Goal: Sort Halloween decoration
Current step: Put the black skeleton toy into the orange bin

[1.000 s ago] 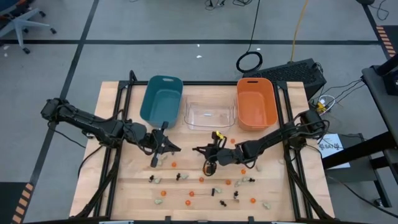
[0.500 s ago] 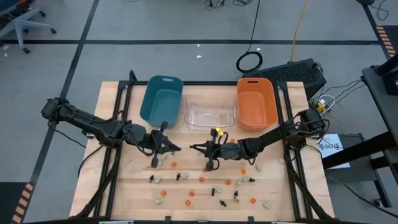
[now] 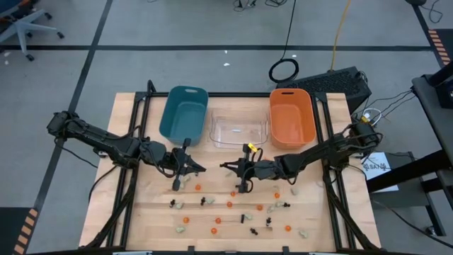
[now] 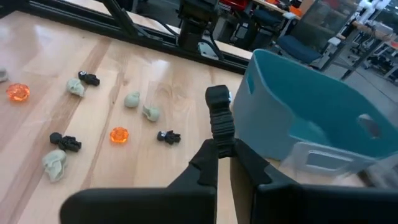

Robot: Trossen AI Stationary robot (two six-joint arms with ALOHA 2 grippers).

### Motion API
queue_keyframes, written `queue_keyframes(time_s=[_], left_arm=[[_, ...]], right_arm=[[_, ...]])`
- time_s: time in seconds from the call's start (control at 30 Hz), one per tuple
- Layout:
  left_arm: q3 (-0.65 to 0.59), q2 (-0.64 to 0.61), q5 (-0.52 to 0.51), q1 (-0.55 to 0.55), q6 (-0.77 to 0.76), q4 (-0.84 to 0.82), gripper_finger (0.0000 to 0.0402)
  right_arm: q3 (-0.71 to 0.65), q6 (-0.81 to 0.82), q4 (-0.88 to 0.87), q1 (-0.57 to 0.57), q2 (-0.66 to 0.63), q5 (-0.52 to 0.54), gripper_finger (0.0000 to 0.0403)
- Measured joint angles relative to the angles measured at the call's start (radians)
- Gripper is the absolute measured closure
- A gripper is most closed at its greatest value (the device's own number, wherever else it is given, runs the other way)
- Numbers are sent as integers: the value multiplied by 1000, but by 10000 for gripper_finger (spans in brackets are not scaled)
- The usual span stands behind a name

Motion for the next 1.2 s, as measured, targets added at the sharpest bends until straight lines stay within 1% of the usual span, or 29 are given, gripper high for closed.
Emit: queue_keyframes(time_s=[0.13, 0.33, 0.5, 0.7, 0.93, 1.1, 1.13, 1.2], left_arm=[[0, 0, 0, 0, 3, 0, 402], [0, 0, -3, 0, 25, 0, 402], [0, 0, -45, 0, 26, 0, 402], [0, 0, -53, 0, 26, 0, 402], [0, 0, -53, 0, 27, 1, 402], [0, 0, -53, 0, 35, 1, 402], [0, 0, -53, 0, 38, 1, 402], [0, 0, -53, 0, 55, 1, 401]], right_arm=[[1, -63, -141, -13, -112, 0, 403], [70, -104, -443, -71, -317, -1, 403], [149, -120, -681, -115, -406, -2, 403], [294, -128, -986, -161, -419, -1, 403], [464, -110, -1277, -241, -401, 0, 403], [506, -109, -1429, -355, -403, -4, 403], [507, -109, -1457, -386, -402, -18, 403], [507, -104, -1492, -454, -401, -82, 403]])
